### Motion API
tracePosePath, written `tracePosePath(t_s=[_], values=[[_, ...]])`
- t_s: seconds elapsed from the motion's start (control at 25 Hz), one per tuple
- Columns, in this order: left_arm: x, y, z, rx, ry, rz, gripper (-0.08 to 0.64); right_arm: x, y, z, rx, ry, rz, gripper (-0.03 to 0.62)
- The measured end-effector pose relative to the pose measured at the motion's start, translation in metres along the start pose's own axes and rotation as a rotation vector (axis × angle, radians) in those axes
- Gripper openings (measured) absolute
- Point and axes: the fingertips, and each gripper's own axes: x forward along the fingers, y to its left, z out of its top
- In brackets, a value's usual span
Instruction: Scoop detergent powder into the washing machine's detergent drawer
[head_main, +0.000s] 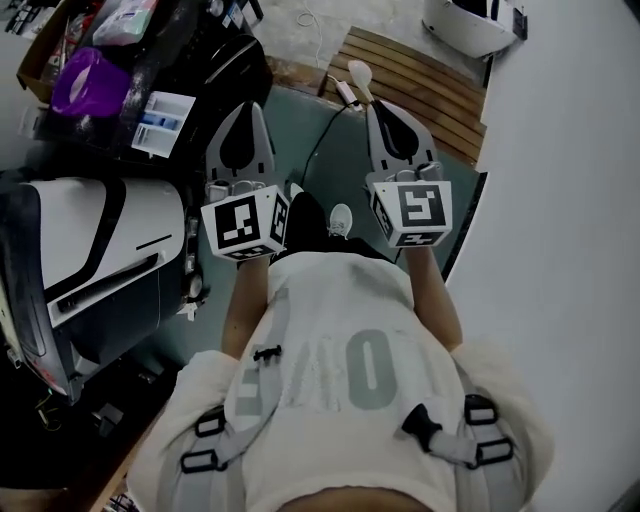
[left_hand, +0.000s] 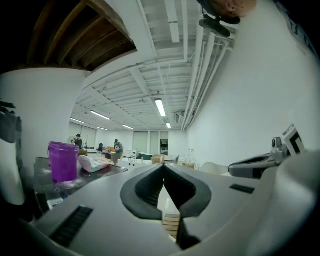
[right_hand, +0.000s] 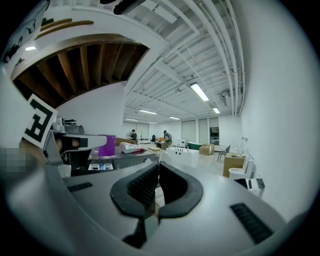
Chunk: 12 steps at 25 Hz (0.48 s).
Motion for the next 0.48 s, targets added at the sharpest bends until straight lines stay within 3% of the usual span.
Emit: tracePosePath(t_s=[0.48], values=[[-0.039,0.120,0.002,-0.014,0.003,0.329,0.020,0.094,0.112,0.031,-0.070,-0.046,0.348,0.008]])
